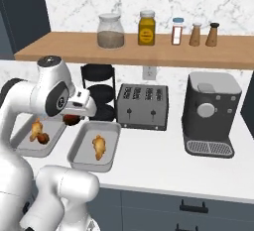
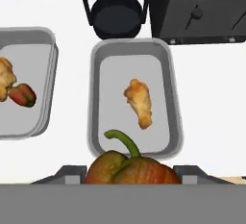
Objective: Place one bell pepper and one chicken drumstick in each tupperware on the nearby counter, to pack two identical lunches.
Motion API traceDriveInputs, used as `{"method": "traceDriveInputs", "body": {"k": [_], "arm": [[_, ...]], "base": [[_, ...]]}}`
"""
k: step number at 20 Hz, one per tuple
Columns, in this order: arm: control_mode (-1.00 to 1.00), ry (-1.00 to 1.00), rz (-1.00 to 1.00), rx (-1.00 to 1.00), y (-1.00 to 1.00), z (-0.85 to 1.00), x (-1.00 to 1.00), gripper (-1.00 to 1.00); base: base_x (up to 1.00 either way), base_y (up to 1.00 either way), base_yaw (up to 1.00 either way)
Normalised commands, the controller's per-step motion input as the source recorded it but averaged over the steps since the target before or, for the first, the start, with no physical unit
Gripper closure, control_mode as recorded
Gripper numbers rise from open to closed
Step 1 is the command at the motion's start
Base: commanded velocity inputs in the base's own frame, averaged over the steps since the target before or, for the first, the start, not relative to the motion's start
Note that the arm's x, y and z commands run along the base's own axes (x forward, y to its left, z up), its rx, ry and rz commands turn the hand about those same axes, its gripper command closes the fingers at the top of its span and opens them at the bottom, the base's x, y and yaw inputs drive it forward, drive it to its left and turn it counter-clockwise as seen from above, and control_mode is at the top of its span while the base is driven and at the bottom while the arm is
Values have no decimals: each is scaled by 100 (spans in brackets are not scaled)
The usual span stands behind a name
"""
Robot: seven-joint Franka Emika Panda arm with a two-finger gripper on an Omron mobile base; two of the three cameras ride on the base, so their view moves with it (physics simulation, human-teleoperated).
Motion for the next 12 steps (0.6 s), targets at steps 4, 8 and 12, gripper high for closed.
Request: {"method": "traceDriveInputs", "body": {"k": [4, 8, 12], "arm": [[-100, 44, 17, 0, 29, -100, 100, 100], [-100, 28, 21, 0, 0, -100, 85, 100], [-100, 2, 26, 0, 3, -100, 40, 100]], "base": [[0, 0, 0], [0, 0, 0], [0, 0, 0]]}}
